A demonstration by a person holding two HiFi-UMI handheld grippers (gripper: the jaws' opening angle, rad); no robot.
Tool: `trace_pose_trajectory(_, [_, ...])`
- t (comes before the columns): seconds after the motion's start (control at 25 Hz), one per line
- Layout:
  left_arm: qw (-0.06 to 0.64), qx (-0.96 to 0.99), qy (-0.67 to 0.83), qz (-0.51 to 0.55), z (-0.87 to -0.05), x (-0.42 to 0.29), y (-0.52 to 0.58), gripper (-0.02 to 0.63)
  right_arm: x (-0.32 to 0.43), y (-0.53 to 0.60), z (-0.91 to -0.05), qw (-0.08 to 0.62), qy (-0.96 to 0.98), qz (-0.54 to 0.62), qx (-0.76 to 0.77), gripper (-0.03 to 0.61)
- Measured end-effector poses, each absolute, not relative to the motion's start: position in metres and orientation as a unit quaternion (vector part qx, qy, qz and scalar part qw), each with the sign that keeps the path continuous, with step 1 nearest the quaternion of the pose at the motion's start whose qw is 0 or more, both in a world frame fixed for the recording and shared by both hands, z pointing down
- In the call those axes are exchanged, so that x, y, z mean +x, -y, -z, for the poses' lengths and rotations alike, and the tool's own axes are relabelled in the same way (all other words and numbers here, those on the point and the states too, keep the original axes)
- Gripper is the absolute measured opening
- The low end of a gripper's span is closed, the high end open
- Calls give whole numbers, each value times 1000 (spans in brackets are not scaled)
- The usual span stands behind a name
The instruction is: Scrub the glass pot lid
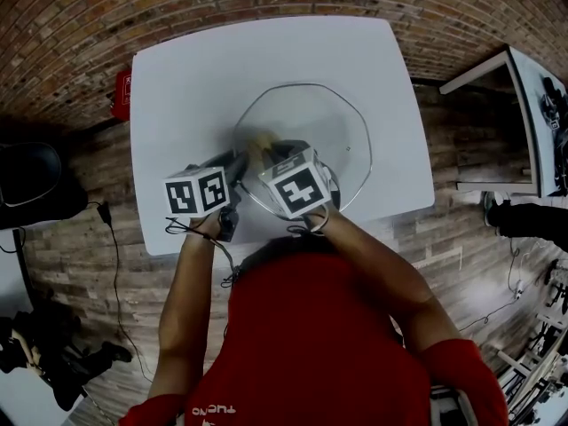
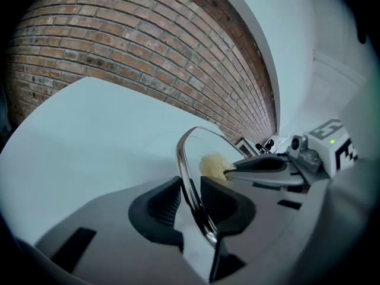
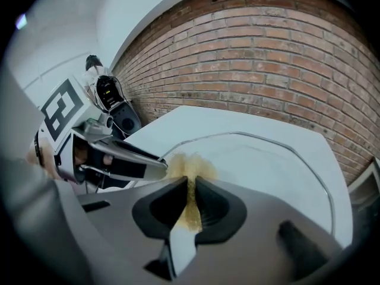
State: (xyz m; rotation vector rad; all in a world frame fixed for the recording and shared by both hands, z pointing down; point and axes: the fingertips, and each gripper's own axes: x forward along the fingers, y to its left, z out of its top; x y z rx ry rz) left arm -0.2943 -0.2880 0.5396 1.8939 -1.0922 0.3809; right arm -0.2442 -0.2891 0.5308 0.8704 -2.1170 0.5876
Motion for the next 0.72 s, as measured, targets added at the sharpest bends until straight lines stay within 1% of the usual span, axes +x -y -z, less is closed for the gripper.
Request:
trace_pose_trajectory(0.2, [446, 765, 438, -155, -540, -294, 288, 112, -204, 303, -537, 395, 805, -232, 377, 54])
trace_pose_trajectory(0.56, [447, 765, 436, -157, -541, -293, 286, 113, -78, 321, -528, 389, 735, -260, 491, 54])
trace_pose_trajectory(0.72, [447, 765, 437, -155, -540, -293, 287, 112, -55, 322, -522, 379, 723, -267, 512, 54])
